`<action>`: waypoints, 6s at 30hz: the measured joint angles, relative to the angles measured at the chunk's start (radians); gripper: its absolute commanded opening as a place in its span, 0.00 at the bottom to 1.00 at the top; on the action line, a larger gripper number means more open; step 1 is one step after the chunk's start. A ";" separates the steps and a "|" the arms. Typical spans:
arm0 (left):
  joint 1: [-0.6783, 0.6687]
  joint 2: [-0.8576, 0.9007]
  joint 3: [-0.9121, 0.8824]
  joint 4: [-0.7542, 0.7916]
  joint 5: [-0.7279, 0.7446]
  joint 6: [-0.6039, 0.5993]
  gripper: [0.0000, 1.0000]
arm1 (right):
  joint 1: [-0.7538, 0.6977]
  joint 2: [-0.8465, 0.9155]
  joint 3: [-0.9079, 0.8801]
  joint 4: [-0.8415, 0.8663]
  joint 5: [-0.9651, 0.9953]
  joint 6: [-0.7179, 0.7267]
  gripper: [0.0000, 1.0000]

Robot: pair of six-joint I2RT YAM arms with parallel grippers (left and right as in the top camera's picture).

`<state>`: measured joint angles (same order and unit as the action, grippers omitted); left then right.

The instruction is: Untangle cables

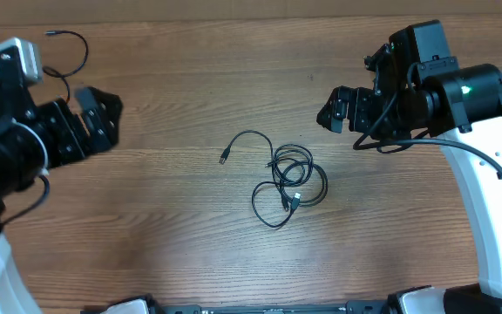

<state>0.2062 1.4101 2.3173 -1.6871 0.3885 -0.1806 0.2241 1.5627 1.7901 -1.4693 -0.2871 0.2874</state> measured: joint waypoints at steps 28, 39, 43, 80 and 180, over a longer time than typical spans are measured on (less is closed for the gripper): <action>-0.308 -0.026 -0.935 0.490 0.072 -0.067 1.00 | 0.000 0.000 -0.001 0.071 0.011 0.000 1.00; -0.502 0.166 -1.022 0.580 0.088 -0.128 1.00 | 0.000 0.000 -0.001 0.099 0.090 0.000 1.00; -0.576 0.264 -1.022 0.594 0.088 -0.146 1.00 | 0.000 0.000 -0.001 0.117 0.105 0.000 1.00; -0.756 0.473 -1.044 0.713 -0.077 -0.213 0.48 | -0.079 0.000 -0.001 0.119 0.138 0.000 1.00; -0.721 0.381 0.225 0.521 0.772 -0.076 0.04 | -0.087 0.000 -0.001 0.190 -0.139 0.000 1.00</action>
<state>-0.5152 1.7916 2.5423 -1.1656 1.1610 -0.2562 0.1371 1.5627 1.7889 -1.2793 -0.4259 0.2874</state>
